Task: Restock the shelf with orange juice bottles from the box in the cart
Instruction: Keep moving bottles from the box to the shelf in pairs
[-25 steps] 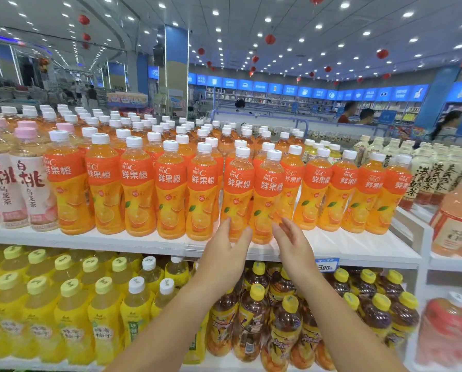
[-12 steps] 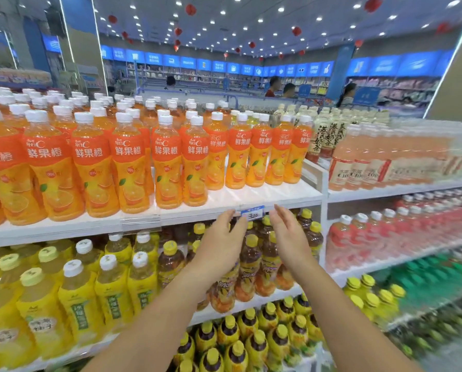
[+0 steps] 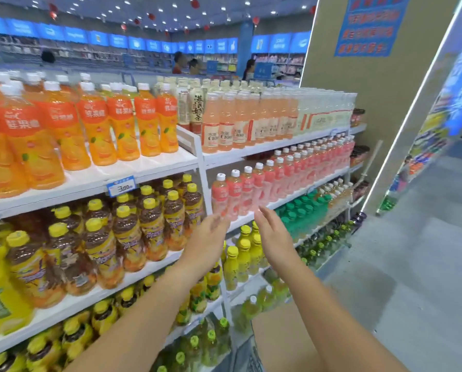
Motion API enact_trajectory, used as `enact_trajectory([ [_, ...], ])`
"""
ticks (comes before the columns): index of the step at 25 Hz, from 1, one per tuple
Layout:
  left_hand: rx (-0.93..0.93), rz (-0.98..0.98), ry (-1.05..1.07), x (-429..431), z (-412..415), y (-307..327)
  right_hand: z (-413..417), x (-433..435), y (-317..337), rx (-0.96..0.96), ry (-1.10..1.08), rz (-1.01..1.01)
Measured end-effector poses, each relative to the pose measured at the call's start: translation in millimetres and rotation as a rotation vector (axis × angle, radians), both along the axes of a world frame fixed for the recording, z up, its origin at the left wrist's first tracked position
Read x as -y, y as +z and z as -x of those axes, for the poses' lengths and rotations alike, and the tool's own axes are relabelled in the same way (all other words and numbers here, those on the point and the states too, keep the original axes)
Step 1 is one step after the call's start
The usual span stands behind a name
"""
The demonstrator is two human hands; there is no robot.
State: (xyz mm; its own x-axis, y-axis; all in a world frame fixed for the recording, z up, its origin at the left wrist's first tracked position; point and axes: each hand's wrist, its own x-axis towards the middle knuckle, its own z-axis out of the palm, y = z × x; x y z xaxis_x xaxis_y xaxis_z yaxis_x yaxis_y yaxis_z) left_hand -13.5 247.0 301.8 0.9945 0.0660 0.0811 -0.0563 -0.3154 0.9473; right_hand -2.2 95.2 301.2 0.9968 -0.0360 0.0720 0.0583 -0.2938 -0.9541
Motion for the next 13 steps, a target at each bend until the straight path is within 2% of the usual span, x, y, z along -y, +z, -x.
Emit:
enact_trajectory([
  [8, -0.119, -0.077, -0.277, 157, 3, -57, 52, 158, -72, -0.132, -0.305, -0.047],
  [13, -0.250, -0.114, -0.450, 232, -2, -116, 93, 232, -128, -0.262, -0.545, -0.060],
])
